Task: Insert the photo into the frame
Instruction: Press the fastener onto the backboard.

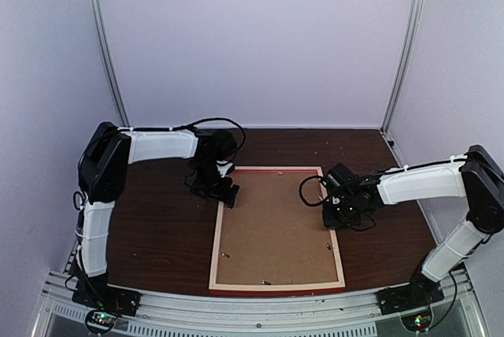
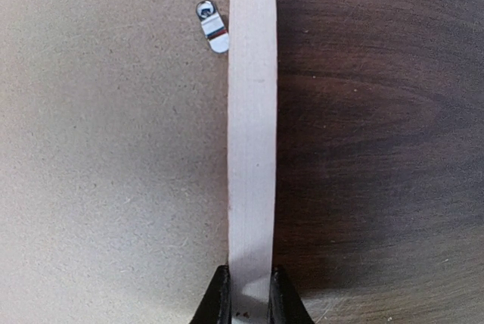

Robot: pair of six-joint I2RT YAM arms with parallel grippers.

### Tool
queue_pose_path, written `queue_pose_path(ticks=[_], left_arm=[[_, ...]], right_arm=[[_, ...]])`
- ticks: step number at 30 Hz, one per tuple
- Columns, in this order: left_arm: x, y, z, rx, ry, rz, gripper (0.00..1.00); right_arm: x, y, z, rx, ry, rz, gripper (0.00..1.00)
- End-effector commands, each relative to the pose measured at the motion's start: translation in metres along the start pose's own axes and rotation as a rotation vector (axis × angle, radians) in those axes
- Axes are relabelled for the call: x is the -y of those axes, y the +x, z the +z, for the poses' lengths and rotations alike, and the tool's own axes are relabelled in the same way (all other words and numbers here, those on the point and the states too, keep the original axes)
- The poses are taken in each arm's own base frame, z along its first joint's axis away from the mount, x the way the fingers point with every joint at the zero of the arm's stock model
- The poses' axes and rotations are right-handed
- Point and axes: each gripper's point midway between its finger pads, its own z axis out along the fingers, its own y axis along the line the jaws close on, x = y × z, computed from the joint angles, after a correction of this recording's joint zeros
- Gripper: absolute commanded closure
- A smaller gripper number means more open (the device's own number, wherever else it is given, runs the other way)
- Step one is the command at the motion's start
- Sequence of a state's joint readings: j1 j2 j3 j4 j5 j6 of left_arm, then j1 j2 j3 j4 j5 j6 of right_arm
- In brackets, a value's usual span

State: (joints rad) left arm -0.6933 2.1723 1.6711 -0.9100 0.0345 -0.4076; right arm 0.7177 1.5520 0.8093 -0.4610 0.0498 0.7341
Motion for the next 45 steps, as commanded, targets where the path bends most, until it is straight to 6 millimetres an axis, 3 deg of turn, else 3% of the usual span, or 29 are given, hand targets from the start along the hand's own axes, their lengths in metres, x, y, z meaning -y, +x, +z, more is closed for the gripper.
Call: queue_pose_path(ticks=[1,12,37,42,45], left_arm=[[0.001,0.012,-0.003,-0.024,-0.007,0.019,0.07],[-0.002,0.015,0.000,-0.029,-0.024,0.023,0.28],[0.003,0.012,0.000,-0.019,0.017,0.053,0.61],[0.007,0.008,-0.006,-0.004,0.063,0.044,0.63],[0.012,0.002,-0.017,0.026,0.109,0.035,0.53]], right_arm=[[-0.001,-0.006,-0.007,0.037,-0.012,0.034,1.00],[-0.003,-0.005,-0.009,0.043,-0.018,0.033,1.00],[-0.002,-0.004,-0.011,0.047,-0.014,0.023,1.00],[-0.003,-0.005,-0.011,0.049,-0.015,0.021,1.00],[-0.003,-0.004,-0.010,0.047,-0.015,0.020,1.00]])
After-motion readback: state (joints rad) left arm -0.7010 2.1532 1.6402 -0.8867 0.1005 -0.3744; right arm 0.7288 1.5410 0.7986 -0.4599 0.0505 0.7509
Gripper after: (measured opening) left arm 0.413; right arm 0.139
